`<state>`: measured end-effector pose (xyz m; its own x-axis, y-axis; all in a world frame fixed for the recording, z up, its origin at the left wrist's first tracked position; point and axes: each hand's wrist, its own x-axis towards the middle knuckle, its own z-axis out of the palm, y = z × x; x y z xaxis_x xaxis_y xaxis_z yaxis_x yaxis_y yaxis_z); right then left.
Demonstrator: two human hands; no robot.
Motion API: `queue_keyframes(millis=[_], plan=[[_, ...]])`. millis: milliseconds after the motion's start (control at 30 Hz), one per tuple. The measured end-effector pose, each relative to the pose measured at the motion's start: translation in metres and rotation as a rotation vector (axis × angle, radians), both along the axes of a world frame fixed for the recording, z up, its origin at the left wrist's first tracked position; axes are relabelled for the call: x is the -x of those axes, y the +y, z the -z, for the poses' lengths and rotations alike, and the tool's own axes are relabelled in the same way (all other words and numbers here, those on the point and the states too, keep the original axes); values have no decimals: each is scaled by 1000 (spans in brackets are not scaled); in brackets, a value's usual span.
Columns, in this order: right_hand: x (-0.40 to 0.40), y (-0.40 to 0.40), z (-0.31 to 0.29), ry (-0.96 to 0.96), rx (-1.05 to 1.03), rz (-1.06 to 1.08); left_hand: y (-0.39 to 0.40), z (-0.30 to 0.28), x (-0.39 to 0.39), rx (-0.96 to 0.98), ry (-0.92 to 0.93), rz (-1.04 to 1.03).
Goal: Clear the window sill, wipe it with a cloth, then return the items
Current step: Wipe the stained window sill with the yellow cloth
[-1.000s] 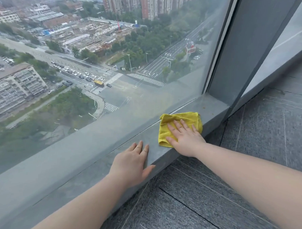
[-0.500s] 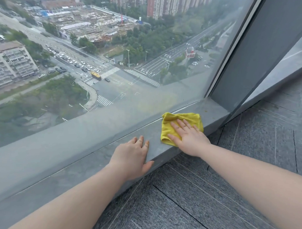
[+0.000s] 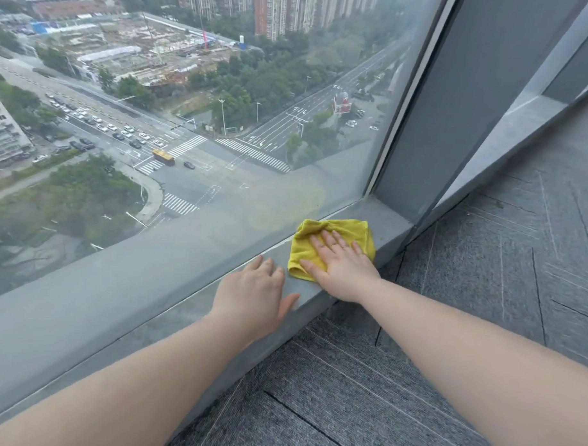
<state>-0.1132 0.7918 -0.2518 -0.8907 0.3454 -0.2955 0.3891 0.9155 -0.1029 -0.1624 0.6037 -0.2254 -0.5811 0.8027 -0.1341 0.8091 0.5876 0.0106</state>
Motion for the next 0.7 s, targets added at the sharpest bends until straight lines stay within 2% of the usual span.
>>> queue_keyframes(millis=[200,433,700], plan=[[16,42,4,16,-20,128,45,1,16,2,-35,-31],[24,83,8,44,-7,244,49,9,23,4,-18,60],[-3,76,12,117,-16,253,48,9,27,11,-31,97]])
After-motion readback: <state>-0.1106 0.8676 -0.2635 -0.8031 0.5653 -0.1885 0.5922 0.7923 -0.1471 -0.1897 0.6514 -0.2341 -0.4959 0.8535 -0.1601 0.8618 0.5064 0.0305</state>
